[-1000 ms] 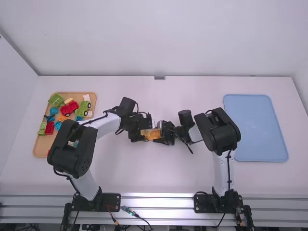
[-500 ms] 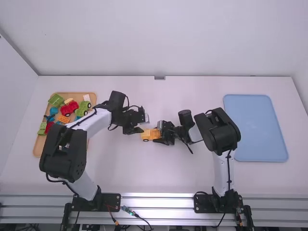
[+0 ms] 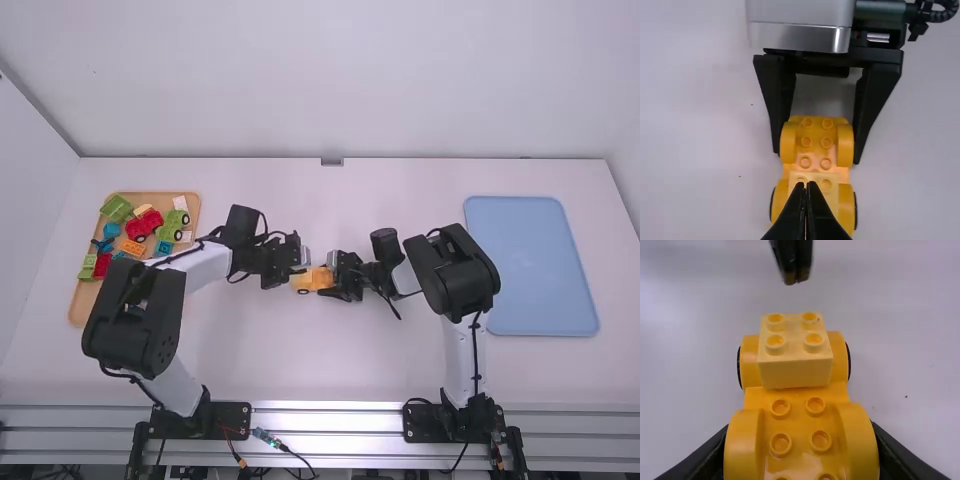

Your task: Assemble lego blocks to make yellow taxi

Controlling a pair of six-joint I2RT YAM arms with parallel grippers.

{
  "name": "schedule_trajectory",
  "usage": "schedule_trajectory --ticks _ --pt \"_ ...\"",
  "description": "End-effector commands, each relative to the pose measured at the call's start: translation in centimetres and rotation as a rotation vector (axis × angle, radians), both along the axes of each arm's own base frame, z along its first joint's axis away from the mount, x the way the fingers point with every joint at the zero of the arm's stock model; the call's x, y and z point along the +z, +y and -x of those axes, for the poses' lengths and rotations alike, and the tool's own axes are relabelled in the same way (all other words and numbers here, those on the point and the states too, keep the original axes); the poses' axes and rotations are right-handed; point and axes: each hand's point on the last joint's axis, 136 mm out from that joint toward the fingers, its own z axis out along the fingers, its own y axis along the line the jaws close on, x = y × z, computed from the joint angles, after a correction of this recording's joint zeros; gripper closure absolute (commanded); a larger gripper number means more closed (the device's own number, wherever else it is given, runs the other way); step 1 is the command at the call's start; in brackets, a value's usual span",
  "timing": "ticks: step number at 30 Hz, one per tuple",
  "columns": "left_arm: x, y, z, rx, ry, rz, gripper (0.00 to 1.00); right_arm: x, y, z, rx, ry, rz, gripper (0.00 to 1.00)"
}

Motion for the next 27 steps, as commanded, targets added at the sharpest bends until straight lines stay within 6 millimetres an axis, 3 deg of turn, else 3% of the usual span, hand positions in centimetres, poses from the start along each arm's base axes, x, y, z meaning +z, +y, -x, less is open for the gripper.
schedule_trajectory --ticks 1,16,27 --pt "-0.2 -0.2 0.8 -0.001 0.041 0.031 0.98 -0.1 0.2 -0.1 0.006 0.000 -0.003 0.51" --pt "-1.1 0.0 0.5 0.054 0.048 0.030 0.98 -0.1 0.2 -0.1 0.006 0.000 -0.003 0.51" --pt "-3.3 0.1 0.5 0.067 0.113 0.017 0.98 -0.1 0.2 -0.1 0.006 0.000 -0.003 0.51"
